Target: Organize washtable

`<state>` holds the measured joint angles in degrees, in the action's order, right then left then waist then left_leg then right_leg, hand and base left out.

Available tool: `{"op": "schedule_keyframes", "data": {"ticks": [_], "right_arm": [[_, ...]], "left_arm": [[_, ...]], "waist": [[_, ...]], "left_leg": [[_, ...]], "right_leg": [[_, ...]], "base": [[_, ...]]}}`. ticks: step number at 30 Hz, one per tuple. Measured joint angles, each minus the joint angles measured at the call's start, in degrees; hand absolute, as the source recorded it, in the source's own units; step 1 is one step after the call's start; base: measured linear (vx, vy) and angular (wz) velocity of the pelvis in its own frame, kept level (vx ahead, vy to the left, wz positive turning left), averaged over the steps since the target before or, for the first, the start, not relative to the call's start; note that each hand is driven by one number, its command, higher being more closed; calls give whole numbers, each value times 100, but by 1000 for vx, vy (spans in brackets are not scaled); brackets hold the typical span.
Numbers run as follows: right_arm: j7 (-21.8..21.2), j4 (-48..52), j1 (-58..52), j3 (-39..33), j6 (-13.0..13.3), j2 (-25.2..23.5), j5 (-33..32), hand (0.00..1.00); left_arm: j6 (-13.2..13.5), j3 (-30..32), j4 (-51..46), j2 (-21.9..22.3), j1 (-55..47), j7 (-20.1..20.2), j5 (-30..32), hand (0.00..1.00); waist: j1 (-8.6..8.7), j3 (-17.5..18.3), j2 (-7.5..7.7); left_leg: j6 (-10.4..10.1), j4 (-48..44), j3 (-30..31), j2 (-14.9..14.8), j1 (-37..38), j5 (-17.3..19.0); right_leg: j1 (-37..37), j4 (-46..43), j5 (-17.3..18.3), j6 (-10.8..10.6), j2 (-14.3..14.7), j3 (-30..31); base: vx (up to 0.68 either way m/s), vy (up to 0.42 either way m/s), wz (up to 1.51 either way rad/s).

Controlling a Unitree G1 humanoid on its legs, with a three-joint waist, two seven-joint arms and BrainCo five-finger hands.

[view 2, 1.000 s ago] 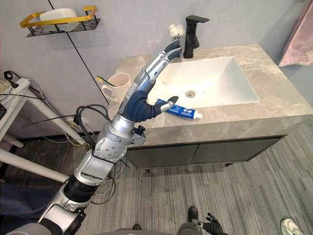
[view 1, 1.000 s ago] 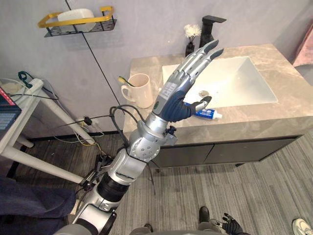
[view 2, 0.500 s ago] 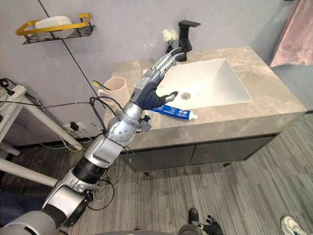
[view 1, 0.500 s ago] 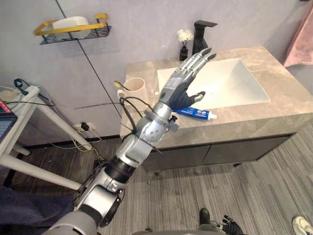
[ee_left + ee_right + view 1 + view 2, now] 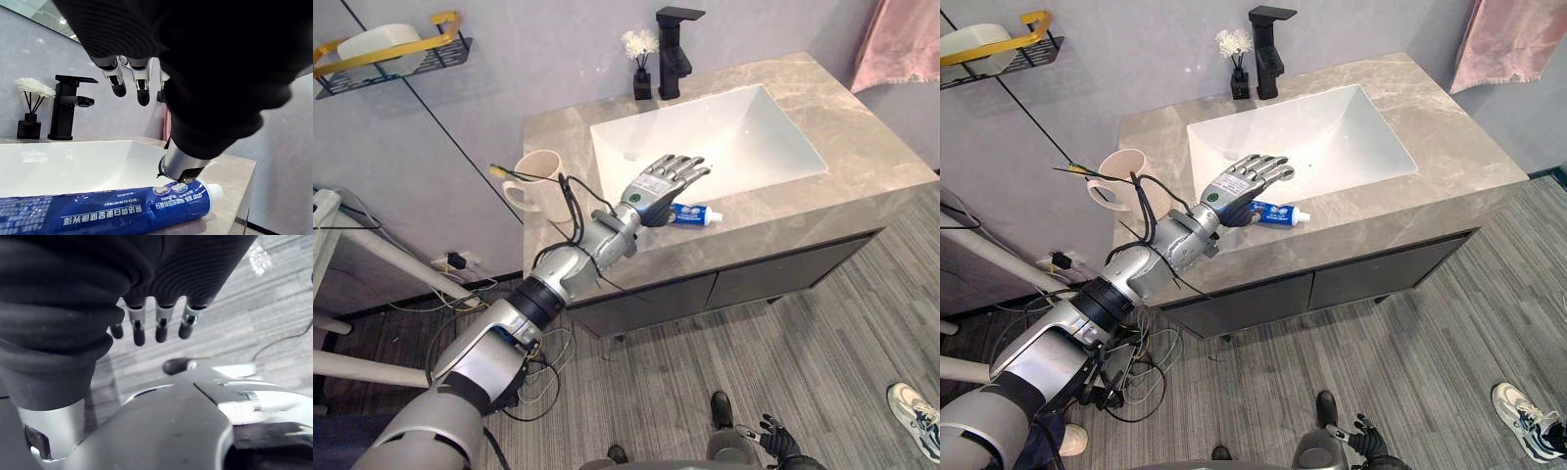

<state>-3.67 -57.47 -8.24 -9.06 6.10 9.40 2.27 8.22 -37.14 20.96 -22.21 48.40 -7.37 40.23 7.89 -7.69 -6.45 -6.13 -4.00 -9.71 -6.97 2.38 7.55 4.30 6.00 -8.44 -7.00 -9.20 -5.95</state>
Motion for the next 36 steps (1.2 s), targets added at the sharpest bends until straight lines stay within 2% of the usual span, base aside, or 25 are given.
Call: {"op": "schedule_keyframes", "data": {"ticks": [6, 8, 10, 24, 25, 31, 32, 36], "right_arm": [[24, 43, 12, 11, 18, 35, -2, 0], [105, 41, 11, 43, 9, 51, -3, 0], [112, 37, 10, 57, 8, 52, -4, 0], [120, 28, 10, 119, 15, 116, -2, 0], [120, 28, 11, 120, 16, 117, -2, 0], [165, 31, 12, 121, 28, 119, -1, 0], [234, 39, 44, 215, 32, 129, 1, 0], [239, 39, 44, 217, 32, 132, 1, 0]], "left_arm": [[64, -276, 414, -77, 160, 25, 29, 0], [106, -395, 452, -163, 164, 429, -435, 0], [115, -398, 468, -169, 165, 501, -596, 0], [128, -307, 965, -147, 265, 329, -687, 0], [130, -296, 978, -146, 266, 319, -686, 100], [181, -152, 1175, -75, 298, 189, -684, 100], [211, -84, 1309, -63, 455, 199, -678, 100], [226, -101, 1318, -60, 452, 200, -678, 100]], "waist": [[76, -127, -73], [68, -195, -83], [86, -199, -83], [110, -228, -84], [110, -235, -83], [114, -277, -84], [219, -360, -68], [219, -360, -68]], "left_leg": [[-1, 1, -48, -9, 27, 1], [-17, 1, -146, -17, 34, 12], [-23, 5, -179, -20, 27, 21], [-28, -27, -326, -34, 124, 94], [-29, -27, -330, -38, 126, 94], [-68, -18, -468, -100, 191, 134], [-73, -21, -477, -111, 200, 144], [-74, -27, -478, -113, 199, 144]], "right_leg": [[0, 0, 0, 0, 12, 35], [54, -1, -9, 4, 34, 124], [92, -2, -14, 8, 43, 164], [79, -1, -17, 14, 76, 311], [79, -1, -17, 14, 80, 314], [101, -3, -14, 18, 159, 422], [98, -4, -14, 18, 176, 436], [99, -4, -14, 19, 179, 440]], "base": [[0, 0, -3], [-12, -5, -18], [-7, -8, -14], [-11, -4, -5], [-18, -16, -4], [-17, -26, -10], [-65, -45, -13], [-55, -32, -2]]}}
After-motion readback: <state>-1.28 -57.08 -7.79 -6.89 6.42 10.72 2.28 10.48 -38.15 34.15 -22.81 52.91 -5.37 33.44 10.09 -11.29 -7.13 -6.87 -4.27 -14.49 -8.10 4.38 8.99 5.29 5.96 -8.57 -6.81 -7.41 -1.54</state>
